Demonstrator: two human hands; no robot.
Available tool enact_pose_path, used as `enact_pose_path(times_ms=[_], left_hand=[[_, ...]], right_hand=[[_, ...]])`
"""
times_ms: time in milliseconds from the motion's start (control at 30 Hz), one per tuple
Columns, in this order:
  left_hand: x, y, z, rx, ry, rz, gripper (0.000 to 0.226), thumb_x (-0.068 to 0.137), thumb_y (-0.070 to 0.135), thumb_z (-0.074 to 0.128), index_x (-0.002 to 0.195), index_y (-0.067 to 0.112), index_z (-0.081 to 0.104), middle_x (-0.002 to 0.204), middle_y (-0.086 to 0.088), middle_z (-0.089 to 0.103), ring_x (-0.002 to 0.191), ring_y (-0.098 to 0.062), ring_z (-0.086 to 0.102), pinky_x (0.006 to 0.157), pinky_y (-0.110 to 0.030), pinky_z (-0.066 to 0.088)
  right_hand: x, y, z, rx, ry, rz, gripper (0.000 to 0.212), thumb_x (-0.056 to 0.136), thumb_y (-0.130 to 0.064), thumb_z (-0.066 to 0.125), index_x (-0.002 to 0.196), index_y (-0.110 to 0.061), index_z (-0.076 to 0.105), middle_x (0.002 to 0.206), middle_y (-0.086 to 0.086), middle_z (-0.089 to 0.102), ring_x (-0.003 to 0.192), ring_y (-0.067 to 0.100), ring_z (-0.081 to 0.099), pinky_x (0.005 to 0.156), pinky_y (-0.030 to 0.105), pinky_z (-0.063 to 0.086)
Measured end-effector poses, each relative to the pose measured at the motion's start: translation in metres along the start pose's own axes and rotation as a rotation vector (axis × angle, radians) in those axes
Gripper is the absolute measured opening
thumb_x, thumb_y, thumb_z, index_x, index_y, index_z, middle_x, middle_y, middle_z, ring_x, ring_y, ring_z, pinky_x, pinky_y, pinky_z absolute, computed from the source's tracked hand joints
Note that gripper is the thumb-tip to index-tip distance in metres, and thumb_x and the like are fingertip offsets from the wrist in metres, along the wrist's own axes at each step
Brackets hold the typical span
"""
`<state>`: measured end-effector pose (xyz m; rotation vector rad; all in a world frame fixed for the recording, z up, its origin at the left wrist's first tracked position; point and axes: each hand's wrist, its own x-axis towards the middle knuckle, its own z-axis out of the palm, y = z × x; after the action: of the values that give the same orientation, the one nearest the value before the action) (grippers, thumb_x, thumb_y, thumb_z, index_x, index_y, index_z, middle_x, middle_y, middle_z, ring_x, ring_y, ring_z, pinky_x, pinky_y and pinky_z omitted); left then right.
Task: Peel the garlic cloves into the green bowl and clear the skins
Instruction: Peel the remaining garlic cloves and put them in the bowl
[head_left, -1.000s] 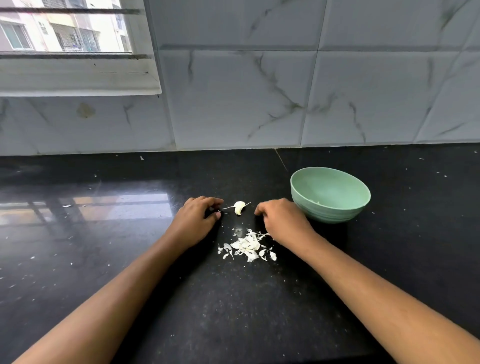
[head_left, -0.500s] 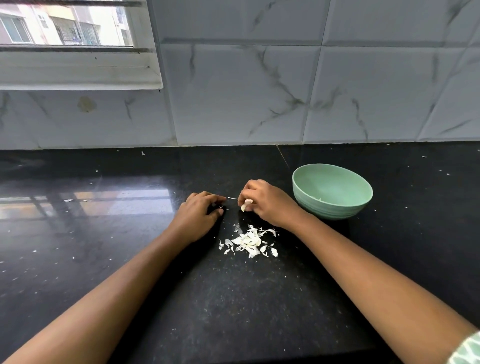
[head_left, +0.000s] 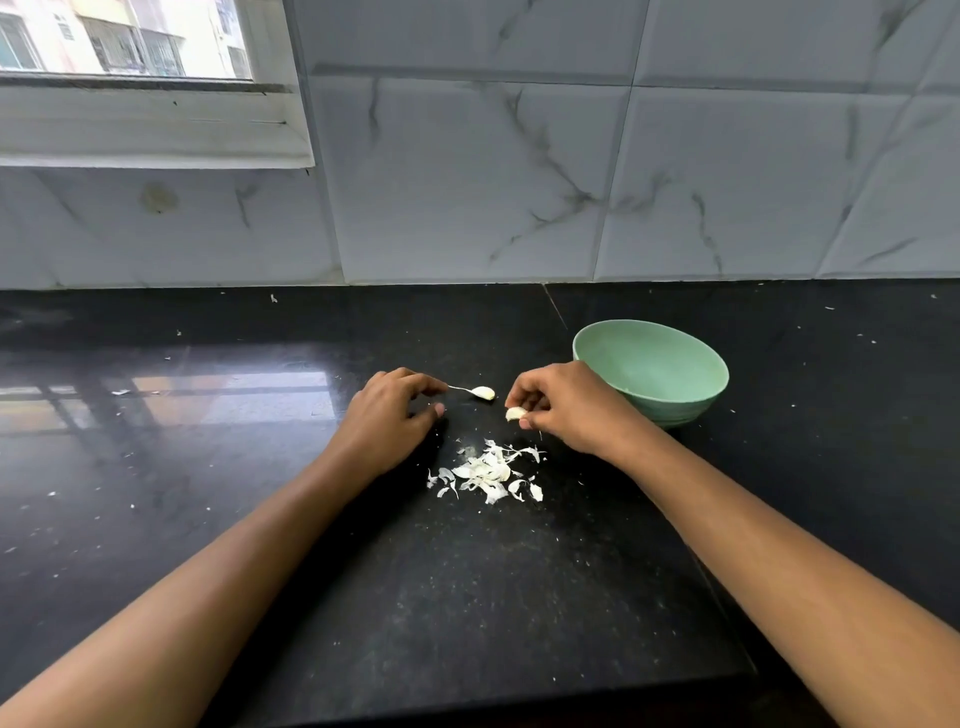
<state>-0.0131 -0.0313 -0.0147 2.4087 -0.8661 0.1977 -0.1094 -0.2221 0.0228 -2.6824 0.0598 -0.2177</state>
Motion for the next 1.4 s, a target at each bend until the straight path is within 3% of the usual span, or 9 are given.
enact_pose_path(times_ms=[200,400,600,733,867,1000,1133,1233,1400], left_hand=[[-0.003,0.005,-0.002,-0.049,0.043,0.063,0.023,0.092,0.027,0.06,0.114,0.027,0.066,0.109,0.008,0.062,0.103,-0.011,0.052,0.08,-0.023,0.034],[-0.003,0.006,-0.002,-0.058,0.035,0.084,0.023,0.092,0.026,0.06,0.113,0.026,0.067,0.108,0.008,0.063,0.098,-0.006,0.05,0.079,-0.021,0.033],[-0.002,0.003,0.0,-0.047,-0.002,0.071,0.022,0.091,0.028,0.06,0.112,0.028,0.067,0.109,0.009,0.062,0.104,-0.01,0.051,0.082,-0.024,0.036],[0.0,-0.002,0.005,0.004,-0.082,0.029,0.028,0.09,0.032,0.06,0.117,0.028,0.064,0.117,0.005,0.061,0.113,-0.016,0.051,0.092,-0.031,0.041],[0.001,-0.003,0.004,0.007,-0.116,0.01,0.033,0.09,0.034,0.06,0.122,0.028,0.06,0.122,0.004,0.059,0.116,-0.017,0.049,0.097,-0.037,0.041],[0.0,-0.001,0.005,0.037,-0.124,0.01,0.033,0.091,0.033,0.059,0.123,0.027,0.06,0.124,0.003,0.057,0.119,-0.019,0.045,0.101,-0.037,0.037],[0.001,0.0,0.004,0.035,-0.14,0.015,0.033,0.091,0.035,0.059,0.123,0.029,0.059,0.124,0.004,0.056,0.12,-0.018,0.044,0.101,-0.037,0.037],[0.0,-0.001,0.004,0.052,-0.146,0.02,0.032,0.091,0.035,0.059,0.123,0.03,0.059,0.124,0.004,0.056,0.119,-0.018,0.044,0.101,-0.038,0.037],[0.0,-0.002,0.003,0.061,-0.168,0.026,0.032,0.092,0.037,0.057,0.123,0.032,0.059,0.125,0.004,0.054,0.119,-0.017,0.043,0.102,-0.039,0.037]], right_hand=[[0.001,-0.006,0.001,-0.059,0.017,-0.038,0.014,0.081,-0.014,0.071,0.095,-0.019,0.071,0.08,-0.004,0.065,0.074,0.009,0.056,0.06,0.018,0.037],[0.005,-0.01,0.001,-0.092,0.049,-0.07,0.007,0.085,-0.015,0.067,0.092,-0.017,0.068,0.087,-0.006,0.057,0.079,0.008,0.052,0.072,0.023,0.04],[0.0,-0.005,0.003,0.002,0.268,-0.066,0.006,0.08,-0.016,0.073,0.085,-0.014,0.07,0.084,-0.002,0.064,0.076,0.011,0.057,0.07,0.025,0.043],[-0.004,-0.004,0.021,-0.132,0.107,-0.081,0.004,0.084,-0.013,0.067,0.088,-0.011,0.068,0.093,0.004,0.065,0.086,0.021,0.061,0.066,0.025,0.034],[0.001,-0.002,0.005,-0.003,0.254,-0.093,0.005,0.08,-0.011,0.072,0.083,-0.01,0.069,0.086,0.003,0.065,0.078,0.017,0.059,0.068,0.026,0.04],[0.0,0.001,0.021,-0.068,0.118,-0.076,0.005,0.082,-0.012,0.071,0.086,-0.009,0.068,0.09,0.004,0.067,0.085,0.02,0.061,0.067,0.024,0.036],[0.001,0.0,0.017,0.058,0.266,-0.094,0.005,0.08,-0.01,0.072,0.082,-0.011,0.068,0.085,0.001,0.066,0.075,0.014,0.058,0.063,0.021,0.035],[0.0,0.0,0.031,-0.049,0.143,-0.103,0.002,0.083,-0.009,0.067,0.085,-0.01,0.067,0.088,0.003,0.066,0.082,0.019,0.061,0.065,0.023,0.035],[-0.001,0.005,0.024,-0.016,0.228,-0.103,0.005,0.081,-0.005,0.067,0.082,-0.01,0.066,0.086,0.005,0.067,0.079,0.019,0.061,0.069,0.027,0.041]])
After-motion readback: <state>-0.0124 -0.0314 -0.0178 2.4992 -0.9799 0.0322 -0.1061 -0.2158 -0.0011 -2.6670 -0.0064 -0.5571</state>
